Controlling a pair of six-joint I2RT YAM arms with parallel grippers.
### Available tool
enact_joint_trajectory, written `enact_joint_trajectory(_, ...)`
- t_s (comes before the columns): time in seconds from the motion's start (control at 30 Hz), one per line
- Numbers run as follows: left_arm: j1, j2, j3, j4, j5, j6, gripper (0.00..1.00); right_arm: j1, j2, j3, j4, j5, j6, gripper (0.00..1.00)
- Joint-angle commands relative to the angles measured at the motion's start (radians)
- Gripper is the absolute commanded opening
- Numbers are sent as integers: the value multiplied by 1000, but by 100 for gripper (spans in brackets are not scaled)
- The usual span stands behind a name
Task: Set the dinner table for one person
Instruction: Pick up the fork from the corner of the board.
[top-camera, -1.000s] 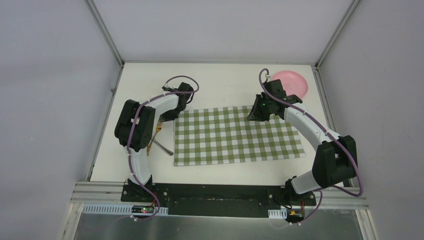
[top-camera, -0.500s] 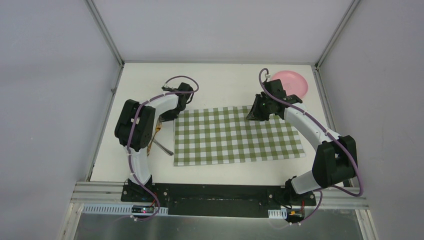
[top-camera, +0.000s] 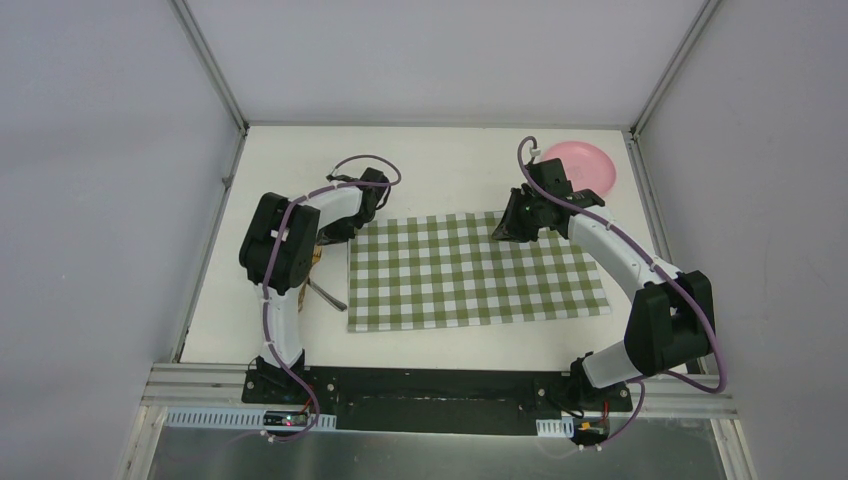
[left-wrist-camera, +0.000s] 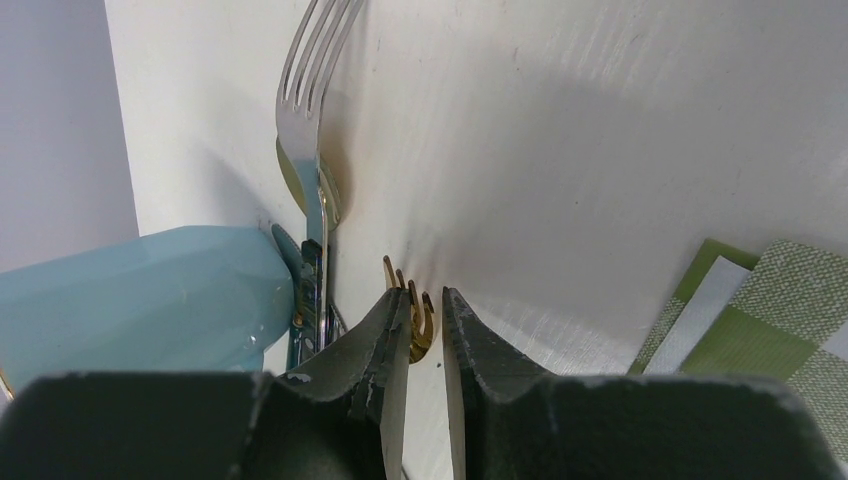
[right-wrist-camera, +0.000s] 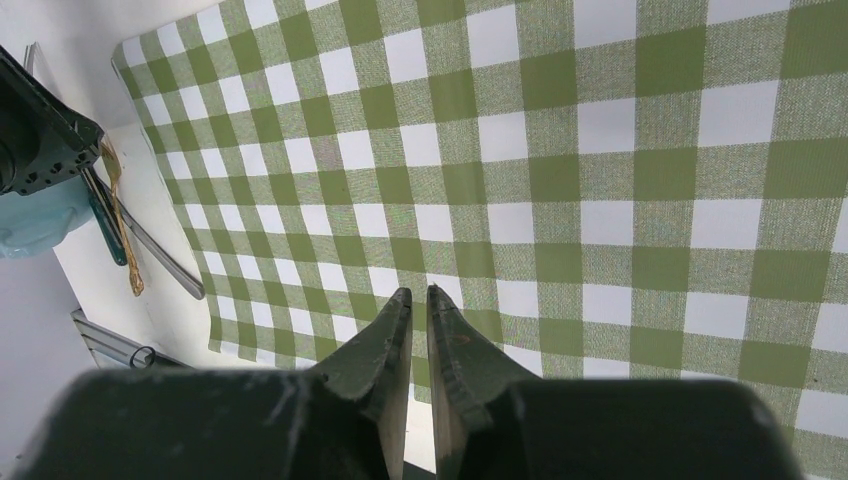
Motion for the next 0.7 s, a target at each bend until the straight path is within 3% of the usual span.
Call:
enact_joint_trajectory(0.0, 10, -7, 29, -14, -38, -6, 19, 6, -16, 7, 41, -22, -15, 14)
enact_joint_trajectory(0.23, 10, -18, 24, -19, -38, -15, 18, 5, -15, 6, 45, -27, -15, 14)
enact_joint_trajectory(0.37, 10, -26, 25, -20, -39, -11, 0, 6, -14, 7, 46, -31, -16, 14)
enact_joint_trajectory(0.67, 10, -47, 19, -25, -29, -15, 0, 6, -9, 7, 47, -31, -18, 13)
